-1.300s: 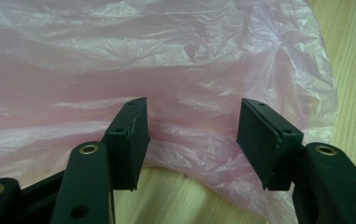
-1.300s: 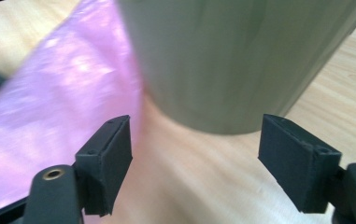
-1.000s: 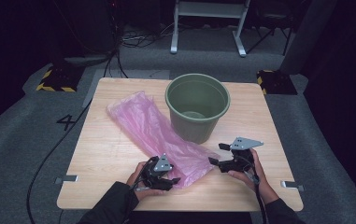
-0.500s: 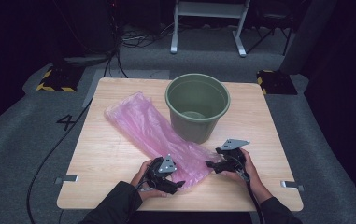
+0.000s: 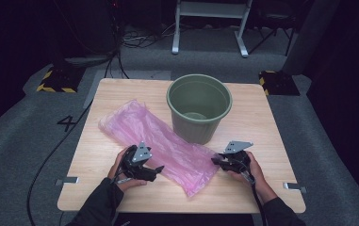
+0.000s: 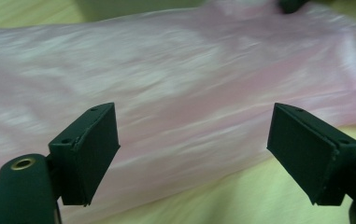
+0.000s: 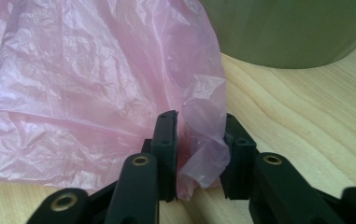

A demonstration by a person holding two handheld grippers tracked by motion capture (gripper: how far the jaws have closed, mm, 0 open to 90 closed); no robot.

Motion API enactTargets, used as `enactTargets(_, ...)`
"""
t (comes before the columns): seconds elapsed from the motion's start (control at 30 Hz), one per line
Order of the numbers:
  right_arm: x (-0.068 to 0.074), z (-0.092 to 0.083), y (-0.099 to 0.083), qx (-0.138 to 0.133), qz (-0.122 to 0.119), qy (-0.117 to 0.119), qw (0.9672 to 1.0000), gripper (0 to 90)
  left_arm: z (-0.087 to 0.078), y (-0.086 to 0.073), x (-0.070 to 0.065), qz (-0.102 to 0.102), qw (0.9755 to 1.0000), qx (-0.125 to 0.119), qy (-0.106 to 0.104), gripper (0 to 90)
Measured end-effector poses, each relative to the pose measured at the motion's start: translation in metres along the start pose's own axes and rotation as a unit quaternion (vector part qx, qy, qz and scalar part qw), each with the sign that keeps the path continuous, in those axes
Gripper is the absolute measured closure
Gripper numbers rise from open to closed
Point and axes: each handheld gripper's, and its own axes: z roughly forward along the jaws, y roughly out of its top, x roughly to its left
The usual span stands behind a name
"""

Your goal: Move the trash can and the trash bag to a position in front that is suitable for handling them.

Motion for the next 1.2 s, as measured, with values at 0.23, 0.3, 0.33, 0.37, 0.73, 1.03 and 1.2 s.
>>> enactTargets(0.23, -0.012, -0.005, -0.001, 0.012, -0.029, -0.033, 0.999, 77.2, -0.009, -0.009, 0.028, -0.018, 0.9978, 0.034, 0.054, 33.5)
enactTargets(0.3, -0.015, -0.005, -0.002, 0.012, -0.03, -0.04, 0.9987, 77.8, -0.012, -0.012, 0.036, -0.035, 0.9974, 0.036, 0.051, 33.5)
enactTargets(0.33, -0.018, -0.006, -0.003, 0.011, -0.027, -0.042, 0.9987, 78.7, -0.015, -0.014, 0.04, -0.042, 0.9973, 0.034, 0.05, 33.5)
enactTargets(0.37, -0.021, -0.006, -0.004, 0.01, -0.026, -0.044, 0.9987, 80.2, -0.016, -0.016, 0.042, -0.048, 0.997, 0.033, 0.051, 33.5)
enactTargets(0.73, -0.042, -0.011, -0.01, -0.002, 0.005, -0.083, 0.9966, 70.1, -0.02, -0.031, 0.051, -0.065, 0.9965, 0.039, 0.034, 33.5)
enactTargets(1.03, -0.045, -0.033, -0.009, -0.04, 0.054, -0.079, 0.9946, 39.7, -0.015, -0.039, 0.041, -0.061, 0.9961, 0.06, 0.022, 33.8)
enactTargets(1.2, -0.035, -0.053, -0.006, -0.06, 0.051, -0.076, 0.994, 33.1, -0.015, -0.042, 0.039, -0.067, 0.9957, 0.061, 0.017, 36.0)
